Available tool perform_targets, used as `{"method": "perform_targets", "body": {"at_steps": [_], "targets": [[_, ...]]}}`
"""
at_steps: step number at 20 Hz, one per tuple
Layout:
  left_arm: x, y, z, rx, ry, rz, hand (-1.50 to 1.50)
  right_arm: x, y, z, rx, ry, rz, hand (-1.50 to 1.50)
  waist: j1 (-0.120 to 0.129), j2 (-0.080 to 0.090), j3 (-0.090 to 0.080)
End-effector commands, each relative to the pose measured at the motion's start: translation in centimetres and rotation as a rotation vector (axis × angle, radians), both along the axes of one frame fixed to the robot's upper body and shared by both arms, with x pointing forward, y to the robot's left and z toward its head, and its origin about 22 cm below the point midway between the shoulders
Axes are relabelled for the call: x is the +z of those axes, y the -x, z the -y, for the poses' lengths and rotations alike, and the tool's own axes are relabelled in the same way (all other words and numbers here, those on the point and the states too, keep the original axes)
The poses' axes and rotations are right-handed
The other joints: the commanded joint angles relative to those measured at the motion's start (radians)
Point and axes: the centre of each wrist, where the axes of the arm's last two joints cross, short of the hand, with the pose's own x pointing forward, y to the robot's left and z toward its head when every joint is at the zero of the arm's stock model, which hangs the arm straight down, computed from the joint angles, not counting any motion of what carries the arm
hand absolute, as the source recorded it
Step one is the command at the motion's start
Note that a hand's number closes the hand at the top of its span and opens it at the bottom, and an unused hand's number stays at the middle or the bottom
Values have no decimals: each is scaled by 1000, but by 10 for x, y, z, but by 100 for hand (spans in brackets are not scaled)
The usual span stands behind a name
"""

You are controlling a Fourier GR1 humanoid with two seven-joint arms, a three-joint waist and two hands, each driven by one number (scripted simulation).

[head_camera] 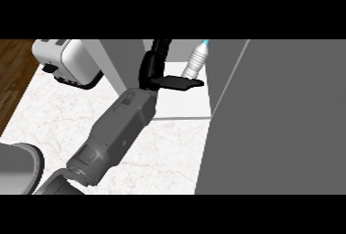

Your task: Pick up the bottled water, place it into the cabinet and close the cabinet

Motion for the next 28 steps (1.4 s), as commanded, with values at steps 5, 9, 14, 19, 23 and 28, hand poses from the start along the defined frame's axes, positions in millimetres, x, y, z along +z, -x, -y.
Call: {"method": "perform_targets", "body": {"at_steps": [5,9,14,19,23,28], "targets": [[-23,47,2,-65,75,-42,150,24,20,-1,-13,1,28,-150,38,-10,0],[-31,70,-11,-51,56,-65,150,23,12,0,24,114,63,-150,42,-10,0],[-48,106,-47,-50,45,-96,150,22,13,-7,149,237,-11,150,45,-8,-1],[-39,159,-71,-21,71,-49,150,16,17,-16,251,215,-108,150,47,-11,0],[-38,180,-113,-34,47,-29,150,18,12,-41,334,149,-126,150,39,-3,-1],[-36,213,-149,4,51,-48,150,21,9,-64,377,156,-118,150,36,-1,-1]]}}
